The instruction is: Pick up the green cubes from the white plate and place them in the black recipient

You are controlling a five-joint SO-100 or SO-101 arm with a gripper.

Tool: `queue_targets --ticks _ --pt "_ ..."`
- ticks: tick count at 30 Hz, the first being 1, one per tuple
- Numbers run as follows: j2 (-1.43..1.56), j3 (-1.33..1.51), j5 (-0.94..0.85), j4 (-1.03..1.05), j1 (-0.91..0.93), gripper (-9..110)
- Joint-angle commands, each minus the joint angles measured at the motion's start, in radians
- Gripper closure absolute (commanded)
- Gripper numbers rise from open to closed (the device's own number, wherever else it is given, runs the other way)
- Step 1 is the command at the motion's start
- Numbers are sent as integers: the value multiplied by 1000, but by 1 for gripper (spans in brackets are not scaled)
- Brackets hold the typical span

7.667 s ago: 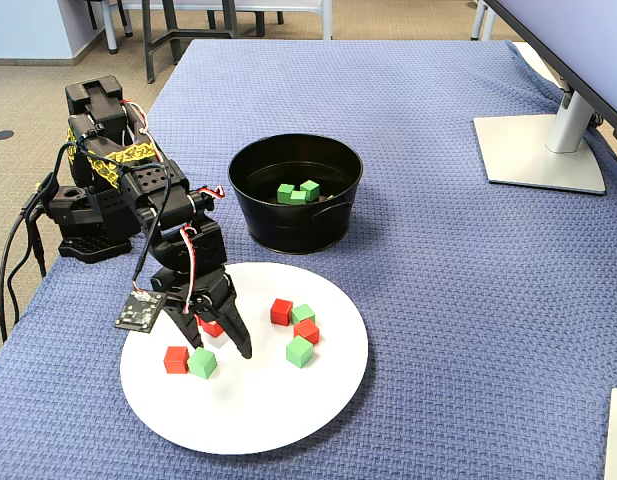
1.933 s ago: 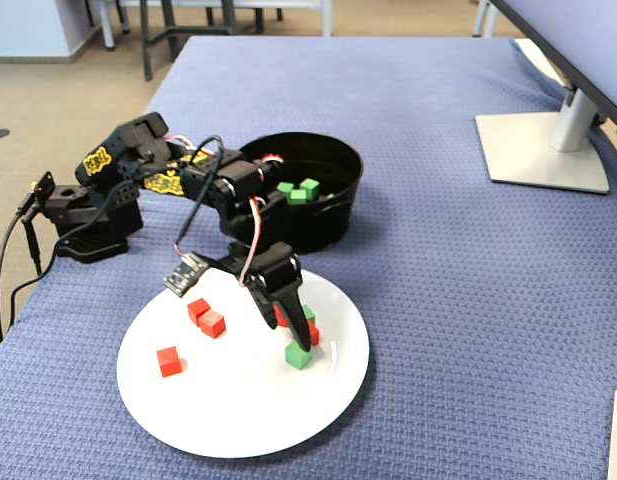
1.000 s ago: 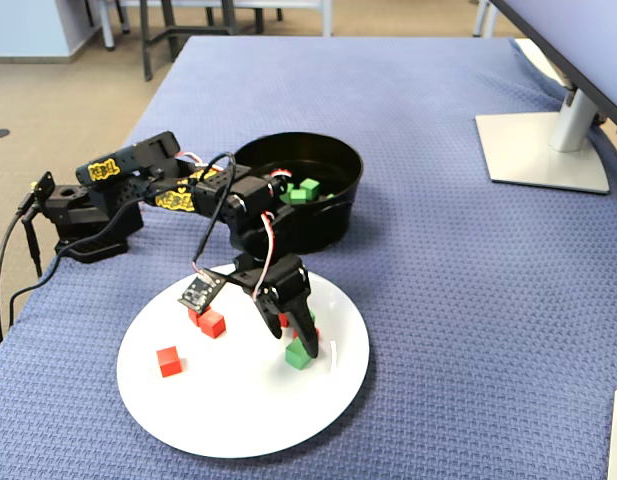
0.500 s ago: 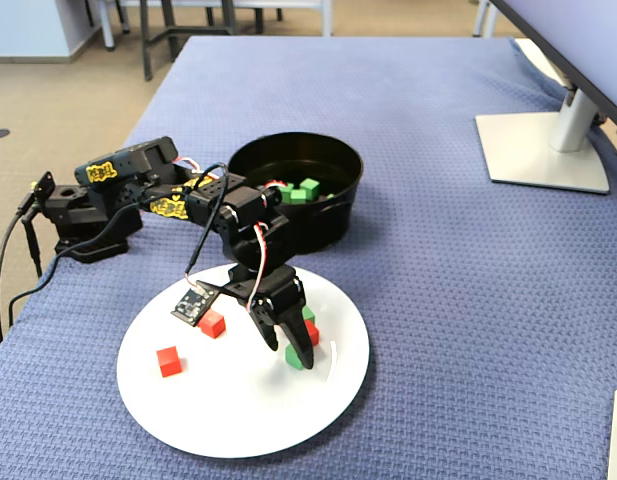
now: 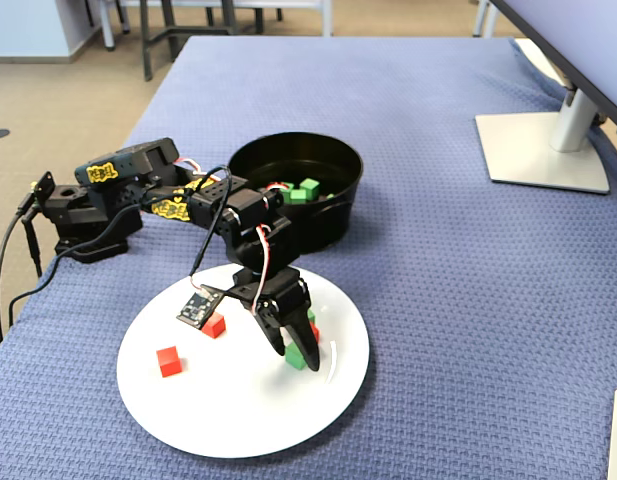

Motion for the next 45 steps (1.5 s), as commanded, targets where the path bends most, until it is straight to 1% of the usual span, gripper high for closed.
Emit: queue_targets --ticks 1,11,42,45 --pt "26 -37 -14 -25 -6 79" --pt "41 0 -15 -38 -18 82" --pt "167 184 -11 -103 -63 83" --pt "167 184 -11 -110 -60 88"
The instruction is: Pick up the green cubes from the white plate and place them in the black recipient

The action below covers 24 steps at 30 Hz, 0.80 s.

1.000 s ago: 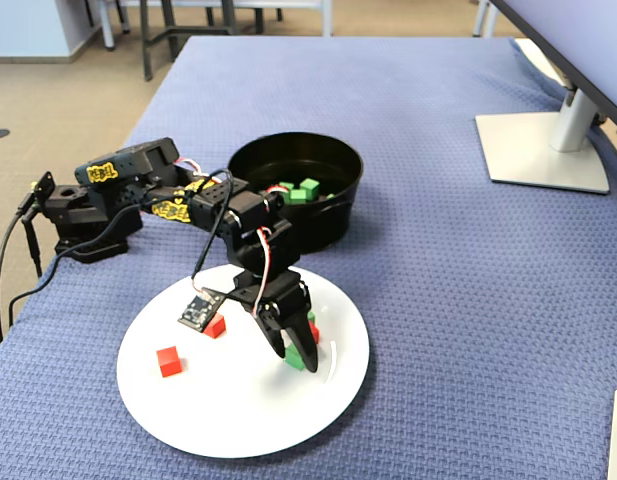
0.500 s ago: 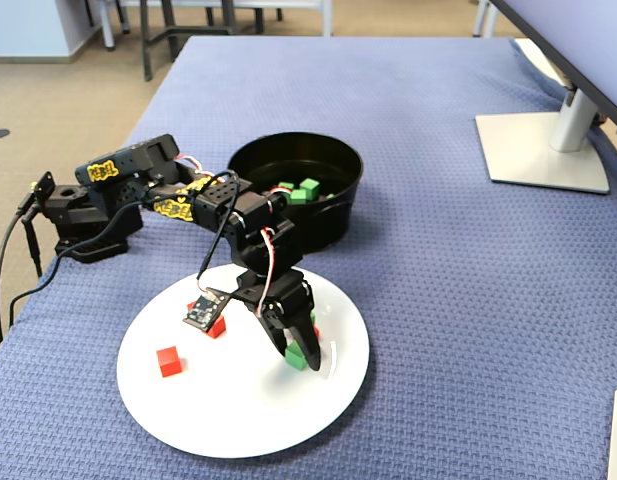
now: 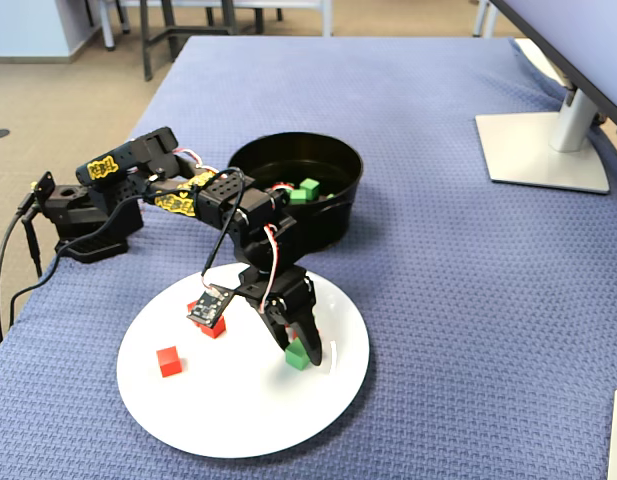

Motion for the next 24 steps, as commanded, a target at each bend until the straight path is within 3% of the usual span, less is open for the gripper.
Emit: queue_targets --ticks 1,4,14,24 --pt "94 0 -6 -21 -25 89" --pt "94 0 -9 -23 -23 101" --pt "126 -9 -14 2 -12 102" --pt "666 101 -64 192 71 102"
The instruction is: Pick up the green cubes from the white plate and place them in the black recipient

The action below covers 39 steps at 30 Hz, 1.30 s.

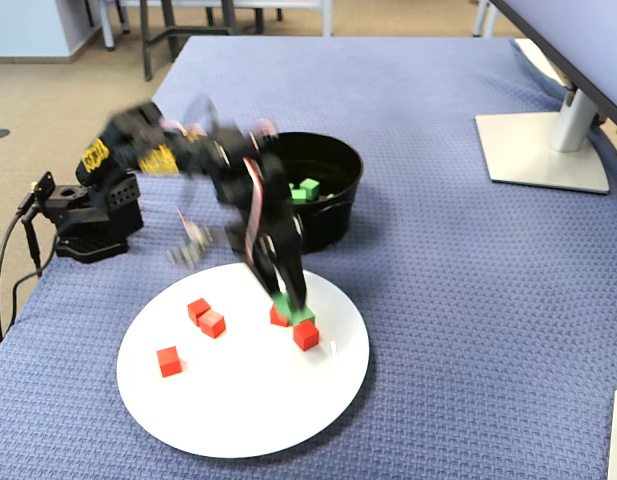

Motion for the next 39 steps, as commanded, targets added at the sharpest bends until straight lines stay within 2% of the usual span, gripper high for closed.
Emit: queue_targets --ticks 1,4,7,16,22,24,25,27,34,39 --pt "336 52 -34 57 58 102" --pt "508 176 -57 63 60 101" --pt "664 368 -54 3 -23 101" --pt "807 672 60 -91 -571 101" --pt "825 821 158 -173 -815 100" --pt "808 804 138 -147 -848 68" --pt "802 784 124 -127 -844 60" --pt "802 756 92 -107 -804 55" --pt "761 698 -106 -143 -489 58" --pt "650 690 -394 -250 -298 60"
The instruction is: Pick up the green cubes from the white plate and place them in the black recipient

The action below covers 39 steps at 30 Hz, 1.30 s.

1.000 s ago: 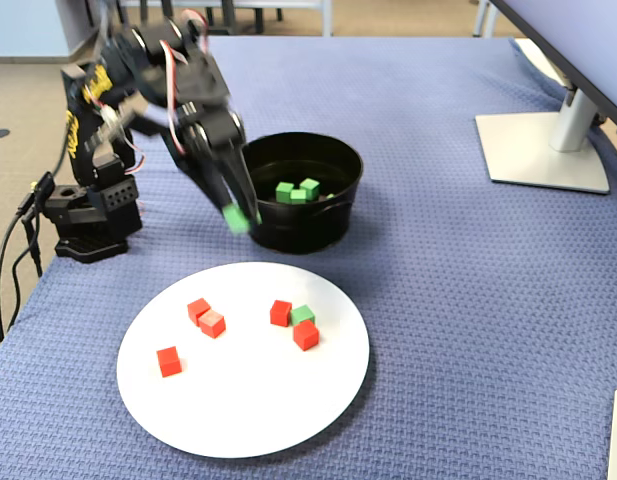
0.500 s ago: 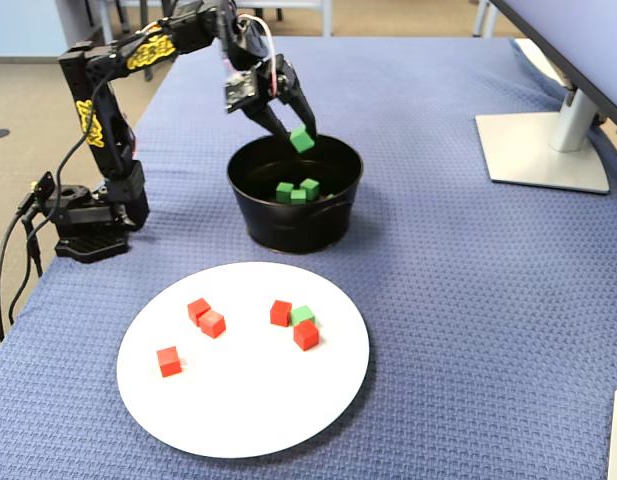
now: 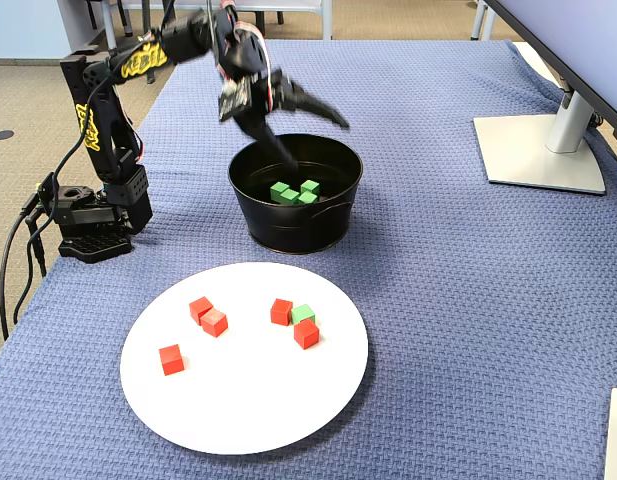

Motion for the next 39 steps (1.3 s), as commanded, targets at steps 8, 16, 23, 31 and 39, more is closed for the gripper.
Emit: queue_targets --ticks 8,16,23,31,39 --pt "-100 63 -795 -175 276 56" --pt "-187 137 -1134 -334 354 55" --pt "-327 28 -1066 -232 342 55" --pt "-399 -21 -1017 -244 330 56" --pt "-453 -92 -1006 -222 336 60"
